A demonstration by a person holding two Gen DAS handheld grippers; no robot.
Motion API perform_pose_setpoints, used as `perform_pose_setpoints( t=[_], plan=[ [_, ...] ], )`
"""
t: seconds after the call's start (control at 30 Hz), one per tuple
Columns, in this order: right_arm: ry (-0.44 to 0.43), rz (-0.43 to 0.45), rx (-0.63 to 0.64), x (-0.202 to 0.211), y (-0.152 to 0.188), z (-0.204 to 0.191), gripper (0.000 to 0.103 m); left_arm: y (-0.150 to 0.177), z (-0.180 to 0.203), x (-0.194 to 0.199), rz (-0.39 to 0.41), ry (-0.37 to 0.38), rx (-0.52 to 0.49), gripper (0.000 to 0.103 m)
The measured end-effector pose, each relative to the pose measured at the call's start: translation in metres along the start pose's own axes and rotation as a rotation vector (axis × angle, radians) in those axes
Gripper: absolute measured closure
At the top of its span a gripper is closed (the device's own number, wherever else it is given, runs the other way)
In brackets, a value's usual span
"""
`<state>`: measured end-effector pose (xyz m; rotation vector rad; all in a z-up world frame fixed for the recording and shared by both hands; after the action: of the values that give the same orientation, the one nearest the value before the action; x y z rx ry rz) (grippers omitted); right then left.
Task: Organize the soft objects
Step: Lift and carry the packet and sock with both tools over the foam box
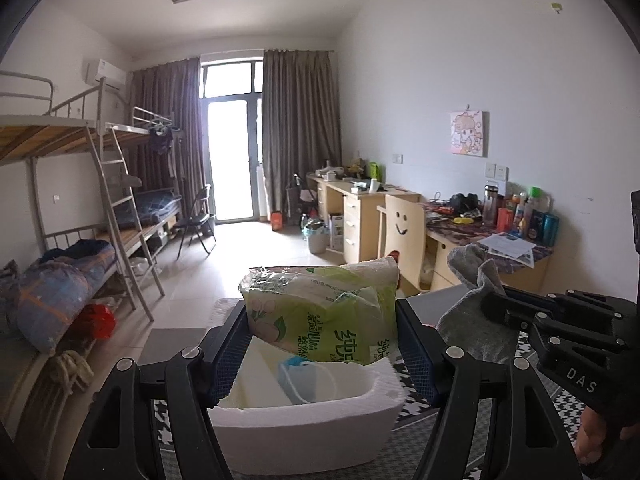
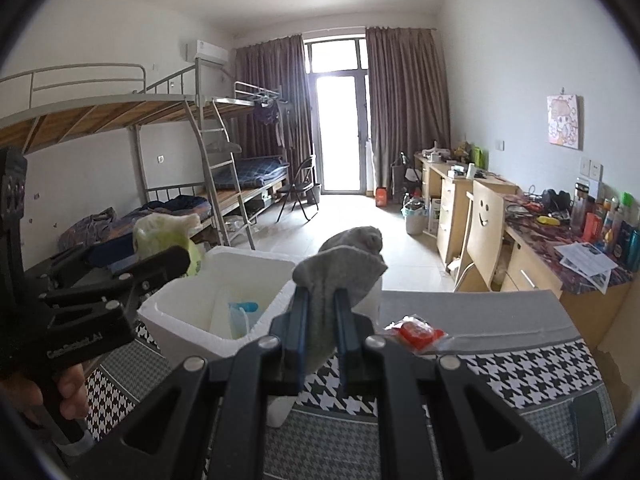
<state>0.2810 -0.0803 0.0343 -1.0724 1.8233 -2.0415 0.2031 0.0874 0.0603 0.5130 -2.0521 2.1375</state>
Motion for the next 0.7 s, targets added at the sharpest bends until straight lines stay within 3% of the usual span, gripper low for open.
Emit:
perform_pose_setpoints(
  t=[0.7],
  plan=[
    [-0.085, -0.022, 0.064, -0.033, -0.022, -0.030, 0.088, -0.001, -0.031, -0.021, -0.039, -0.077, 0.049, 0.032]
  ],
)
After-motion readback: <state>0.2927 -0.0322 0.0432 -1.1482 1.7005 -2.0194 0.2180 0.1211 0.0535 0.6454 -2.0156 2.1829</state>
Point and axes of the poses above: each gripper's, at about its wrist camera, not at the fingertips, and x roughly against the way its jaws point, z to its right, y to its underside, the point moved 5 cm from there along -x, roughly the way its jaws point, and after that the axes turned 2 degrees about x, right-handed, at the moved point
